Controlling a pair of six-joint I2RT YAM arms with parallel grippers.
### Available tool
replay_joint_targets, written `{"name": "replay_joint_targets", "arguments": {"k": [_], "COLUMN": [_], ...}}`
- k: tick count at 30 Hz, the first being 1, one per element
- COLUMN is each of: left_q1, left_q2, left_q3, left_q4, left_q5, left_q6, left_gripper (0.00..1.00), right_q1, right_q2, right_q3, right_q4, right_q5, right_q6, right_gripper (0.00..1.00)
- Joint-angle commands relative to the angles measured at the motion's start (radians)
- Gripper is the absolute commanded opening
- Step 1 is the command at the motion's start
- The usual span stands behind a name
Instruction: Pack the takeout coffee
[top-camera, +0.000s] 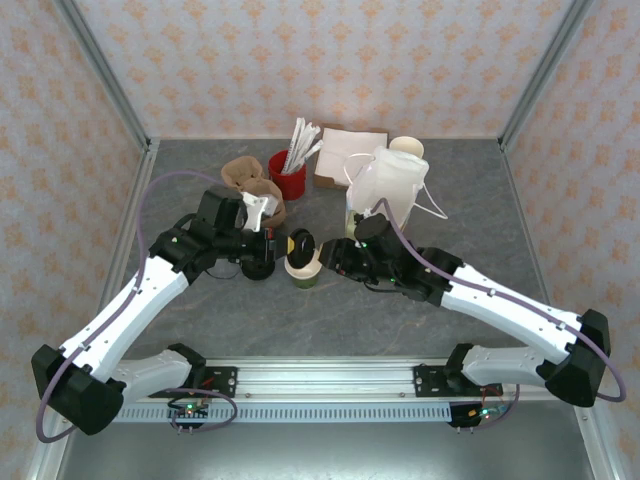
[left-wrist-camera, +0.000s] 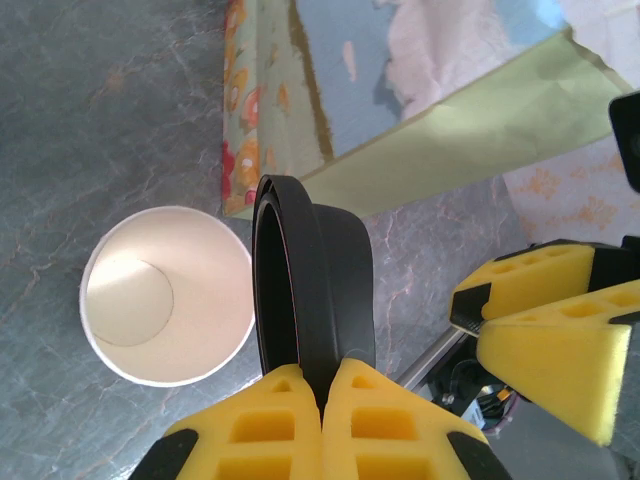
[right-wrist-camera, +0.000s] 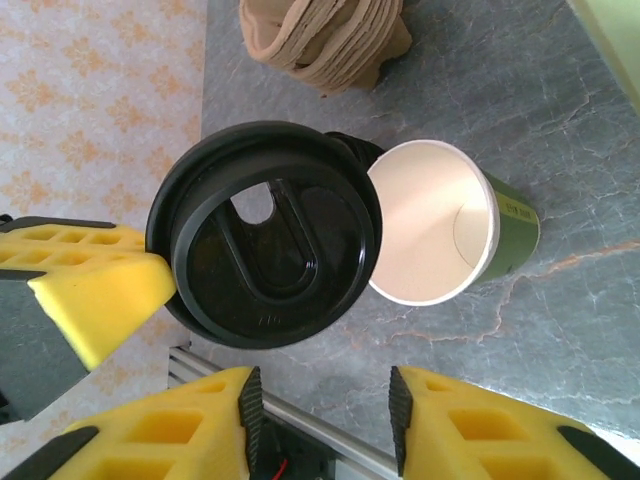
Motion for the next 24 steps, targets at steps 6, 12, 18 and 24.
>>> {"name": "replay_joint_targets", "arguments": {"k": [6,12,18,24], "left_q1": [0.081,0.112,0.143,0.151], "left_q2": [0.023,0.035,0.062,0.101], "left_q3": [-0.093,-0.148,-0.171,-0.188], "left_q4": [0.093,0.182,0.219,0.239], "left_q5": [0.133,0.186,0.223,0.251], "left_q6": [-0.106,-0.159,-0.158,-0.155], "left_gripper": [0.05,0.05,0.05,0.05], "right_q1": [0.006,0.006,0.005,0.003], "right_q2": [0.042,0.112,0.154,0.184], "right_q3": [-0.058,-0.043,-0.019,-0.008], "right_q4": [0.141,0.138,0.127,0.125], "right_q5": [0.060,0.055,0.082,0.103], "right_q6": [0.081,0.091,0.080,0.078], "right_gripper": [0.37,0.50,0.53,0.54]}}
